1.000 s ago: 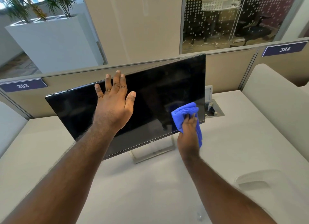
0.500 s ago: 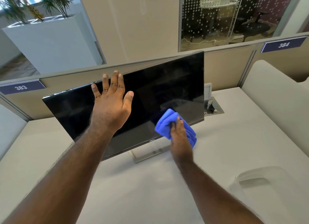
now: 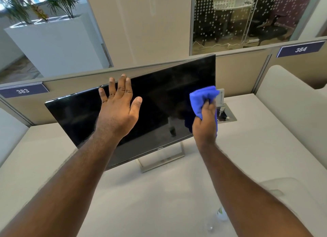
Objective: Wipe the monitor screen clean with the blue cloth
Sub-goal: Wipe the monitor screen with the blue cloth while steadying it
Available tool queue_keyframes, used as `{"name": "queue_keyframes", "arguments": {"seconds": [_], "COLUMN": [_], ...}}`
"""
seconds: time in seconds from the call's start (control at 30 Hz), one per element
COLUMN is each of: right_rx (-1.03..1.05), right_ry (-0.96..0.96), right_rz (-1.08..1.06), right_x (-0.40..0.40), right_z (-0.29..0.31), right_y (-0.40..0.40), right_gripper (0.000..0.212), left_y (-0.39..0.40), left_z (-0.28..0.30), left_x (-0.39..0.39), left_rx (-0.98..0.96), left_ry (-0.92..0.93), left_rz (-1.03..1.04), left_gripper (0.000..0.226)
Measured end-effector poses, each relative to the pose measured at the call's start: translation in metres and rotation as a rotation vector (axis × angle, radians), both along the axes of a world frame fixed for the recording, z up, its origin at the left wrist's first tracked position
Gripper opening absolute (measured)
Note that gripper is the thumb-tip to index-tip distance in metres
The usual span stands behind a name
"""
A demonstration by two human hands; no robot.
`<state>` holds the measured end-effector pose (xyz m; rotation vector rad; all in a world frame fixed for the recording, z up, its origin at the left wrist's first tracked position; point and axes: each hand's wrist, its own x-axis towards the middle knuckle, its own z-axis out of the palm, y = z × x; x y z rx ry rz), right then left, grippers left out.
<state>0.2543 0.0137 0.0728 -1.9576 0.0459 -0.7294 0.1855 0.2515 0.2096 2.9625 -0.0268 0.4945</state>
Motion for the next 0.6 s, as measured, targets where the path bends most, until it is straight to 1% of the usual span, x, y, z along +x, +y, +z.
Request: {"name": "queue_keyframes", "arguments": {"seconds": [0.07,0.13,0.2,0.27,0.37,0.47,0.53,0.6], "right_rx": [-0.108,-0.261,-0.429,-0.506,-0.482,-0.393,-0.239,-0.025], "right_ry": [-0.056,-0.088,-0.071,-0.045,0.012,0.055,0.062,0.057], "right_rz": [0.007,0.073,0.136,0.185,0.222,0.178,0.121,0.048], "right_x": [0.000,-0.008,-0.022,-0.038,-0.050,-0.041,-0.027,-0.012], "right_z": [0.017,0.018,0.001,-0.025,-0.048,-0.042,-0.028,-0.007], "right_y": [0.016,0.034,0.048,0.054,0.045,0.034,0.029,0.025], "right_gripper": [0.053,0.061,0.066,0.068,0.067,0.065,0.064,0.061], "left_y": [0.000,0.000,0.000,0.000,0.001,0.002,0.002,0.001], "left_z": [0.000,0.001,0.002,0.002,0.002,0.002,0.002,0.002], "left_x": [0.000,0.001,0.002,0.002,0.000,0.000,0.000,0.000], "left_rx": [-0.005,-0.009,-0.010,-0.006,0.004,0.005,-0.008,-0.006], "left_ry": [0.003,0.009,0.008,0.002,-0.002,0.000,-0.005,-0.002], "left_rz": [-0.001,0.002,0.005,0.004,-0.006,-0.008,-0.012,-0.015], "left_gripper": [0.068,0.069,0.069,0.069,0.069,0.069,0.069,0.070]}}
